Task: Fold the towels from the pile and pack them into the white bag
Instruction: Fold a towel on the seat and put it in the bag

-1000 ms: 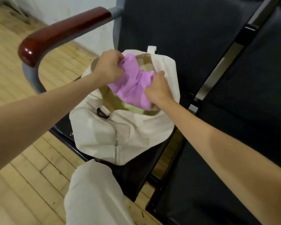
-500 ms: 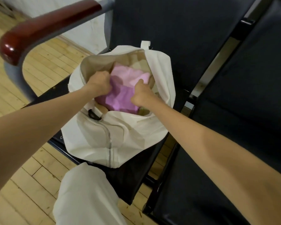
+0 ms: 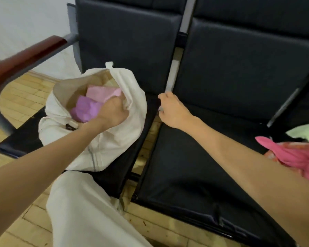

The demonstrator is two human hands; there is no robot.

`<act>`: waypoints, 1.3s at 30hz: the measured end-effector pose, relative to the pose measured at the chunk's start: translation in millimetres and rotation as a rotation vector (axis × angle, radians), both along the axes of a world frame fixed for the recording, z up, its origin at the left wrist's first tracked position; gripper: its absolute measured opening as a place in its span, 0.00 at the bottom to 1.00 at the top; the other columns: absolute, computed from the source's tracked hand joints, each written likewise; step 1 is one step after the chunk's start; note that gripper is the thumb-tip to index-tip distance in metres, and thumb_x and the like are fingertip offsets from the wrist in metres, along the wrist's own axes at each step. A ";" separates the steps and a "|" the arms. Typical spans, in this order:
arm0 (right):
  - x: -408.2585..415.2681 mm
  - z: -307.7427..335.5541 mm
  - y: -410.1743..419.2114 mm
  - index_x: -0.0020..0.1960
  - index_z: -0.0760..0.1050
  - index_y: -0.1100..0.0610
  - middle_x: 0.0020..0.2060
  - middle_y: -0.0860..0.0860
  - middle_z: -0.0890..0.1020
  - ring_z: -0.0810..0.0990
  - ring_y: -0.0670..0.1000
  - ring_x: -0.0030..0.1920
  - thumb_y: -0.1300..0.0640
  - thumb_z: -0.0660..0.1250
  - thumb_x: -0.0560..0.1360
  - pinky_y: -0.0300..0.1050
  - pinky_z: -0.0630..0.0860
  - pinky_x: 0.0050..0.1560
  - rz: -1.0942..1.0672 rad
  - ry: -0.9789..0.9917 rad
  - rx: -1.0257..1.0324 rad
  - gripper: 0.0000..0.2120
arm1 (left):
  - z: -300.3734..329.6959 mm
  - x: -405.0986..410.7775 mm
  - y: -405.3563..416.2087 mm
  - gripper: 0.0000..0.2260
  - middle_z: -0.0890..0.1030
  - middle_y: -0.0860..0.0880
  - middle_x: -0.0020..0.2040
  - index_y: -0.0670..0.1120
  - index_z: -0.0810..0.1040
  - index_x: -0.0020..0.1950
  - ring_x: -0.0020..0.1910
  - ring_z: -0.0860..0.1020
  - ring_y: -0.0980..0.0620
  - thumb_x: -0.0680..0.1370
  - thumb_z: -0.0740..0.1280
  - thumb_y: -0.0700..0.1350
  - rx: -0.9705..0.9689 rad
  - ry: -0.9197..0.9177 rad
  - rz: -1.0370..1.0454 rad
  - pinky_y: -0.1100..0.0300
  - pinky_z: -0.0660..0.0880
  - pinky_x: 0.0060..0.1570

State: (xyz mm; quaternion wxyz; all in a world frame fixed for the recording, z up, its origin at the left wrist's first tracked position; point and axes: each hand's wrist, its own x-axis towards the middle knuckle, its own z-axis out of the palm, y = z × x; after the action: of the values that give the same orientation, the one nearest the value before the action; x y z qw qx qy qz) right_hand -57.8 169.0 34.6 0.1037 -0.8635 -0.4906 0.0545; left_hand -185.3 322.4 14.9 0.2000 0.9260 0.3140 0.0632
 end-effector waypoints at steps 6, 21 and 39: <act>38.9 -0.8 -131.4 0.70 0.63 0.63 0.65 0.60 0.67 0.69 0.60 0.64 0.61 0.65 0.76 0.54 0.72 0.62 -0.243 0.016 -0.049 0.24 | 12.1 63.2 -101.7 0.24 0.72 0.40 0.67 0.42 0.67 0.72 0.66 0.71 0.42 0.77 0.66 0.43 0.001 -0.012 -0.244 0.55 0.68 0.62; 85.0 -83.2 -464.4 0.66 0.66 0.70 0.61 0.68 0.69 0.67 0.68 0.62 0.68 0.64 0.71 0.56 0.64 0.62 -0.882 0.102 0.159 0.24 | -50.6 183.1 -383.5 0.18 0.73 0.44 0.65 0.42 0.72 0.67 0.63 0.73 0.46 0.77 0.64 0.42 -0.146 0.259 -0.728 0.56 0.71 0.60; 126.7 -100.4 -599.8 0.50 0.72 0.67 0.51 0.65 0.73 0.71 0.65 0.52 0.64 0.57 0.69 0.54 0.64 0.48 -1.123 -0.208 0.473 0.12 | -41.5 291.7 -597.8 0.20 0.66 0.45 0.74 0.45 0.63 0.75 0.73 0.64 0.47 0.83 0.54 0.38 0.061 -0.178 -1.197 0.55 0.58 0.72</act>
State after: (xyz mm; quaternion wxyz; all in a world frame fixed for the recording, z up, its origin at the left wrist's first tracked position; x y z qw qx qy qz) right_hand 69.0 -430.8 -65.8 0.2567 -0.9444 0.0324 -0.2031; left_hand 106.4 -275.3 -26.6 0.1995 0.9383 -0.2814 0.0258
